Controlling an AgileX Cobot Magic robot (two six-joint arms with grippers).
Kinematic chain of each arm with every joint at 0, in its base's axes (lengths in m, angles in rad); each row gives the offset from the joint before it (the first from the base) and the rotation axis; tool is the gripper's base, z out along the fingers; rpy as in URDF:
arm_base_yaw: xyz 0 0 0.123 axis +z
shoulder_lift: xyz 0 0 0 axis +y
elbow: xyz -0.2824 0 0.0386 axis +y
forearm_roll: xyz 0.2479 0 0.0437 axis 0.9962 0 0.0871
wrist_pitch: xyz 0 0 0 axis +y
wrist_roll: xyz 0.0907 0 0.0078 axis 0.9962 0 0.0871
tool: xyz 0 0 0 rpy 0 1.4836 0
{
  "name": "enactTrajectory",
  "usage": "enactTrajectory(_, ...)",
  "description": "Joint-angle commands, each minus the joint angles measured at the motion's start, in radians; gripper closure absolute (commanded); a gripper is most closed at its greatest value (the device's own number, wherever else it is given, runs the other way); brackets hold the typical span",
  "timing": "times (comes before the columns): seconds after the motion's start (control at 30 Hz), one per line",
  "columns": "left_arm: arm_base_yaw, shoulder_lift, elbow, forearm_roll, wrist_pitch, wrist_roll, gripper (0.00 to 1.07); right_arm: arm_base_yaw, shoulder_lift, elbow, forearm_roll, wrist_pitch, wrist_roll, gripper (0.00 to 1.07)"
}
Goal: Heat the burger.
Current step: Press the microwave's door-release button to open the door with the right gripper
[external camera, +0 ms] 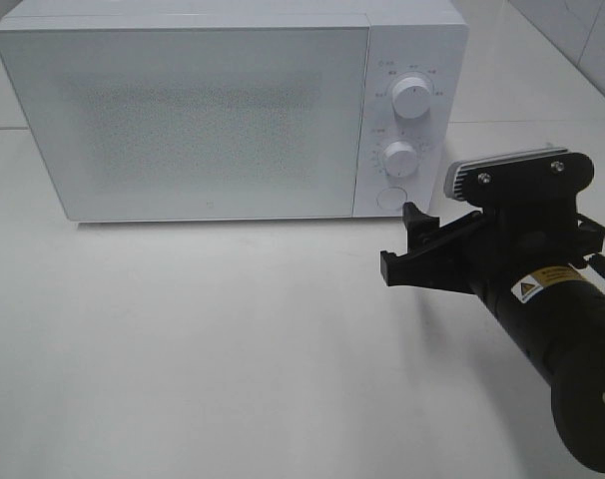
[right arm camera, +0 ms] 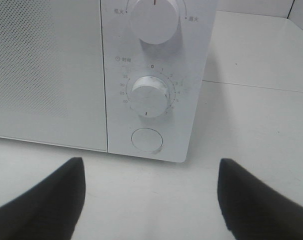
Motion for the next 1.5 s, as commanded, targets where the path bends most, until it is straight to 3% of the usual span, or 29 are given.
enactTrajectory(0.03, 0.002, -0.006, 0.001, 0.0, -0.012, -0.004, 0.09, 0.006, 0.01, -0.02, 0.002, -0.008, -0.015, 0.35)
enactTrajectory(0.43, 0.002, -0.006, 0.001, 0.0, -0.012, -0.004, 0.09, 0.006, 0.032, -0.037, -0.002, 0.031, 0.121, 0.38)
enactTrajectory(0.77, 0.002, -0.006, 0.001, 0.0, -0.012, -0.004, 0.09, 0.006, 0.032, -0.035, -0.002, 0.041, 0.684, 0.5)
enactTrajectory(1.1, 0.002, -0.006, 0.001, 0.0, -0.012, -0.004, 0.09, 0.006, 0.032, -0.035, 0.001, 0.041, 1.29, 0.73)
enactTrajectory(1.27, 0.002, -0.006, 0.001, 0.0, -0.012, -0.004, 0.09, 0.006, 0.032, -0.035, 0.003, 0.041, 1.487, 0.85)
enactTrajectory(1.5, 0.002, -0.006, 0.001, 0.0, -0.012, -0.004, 0.09, 0.006, 0.032, -0.036, 0.022, 0.042, 1.592, 0.91)
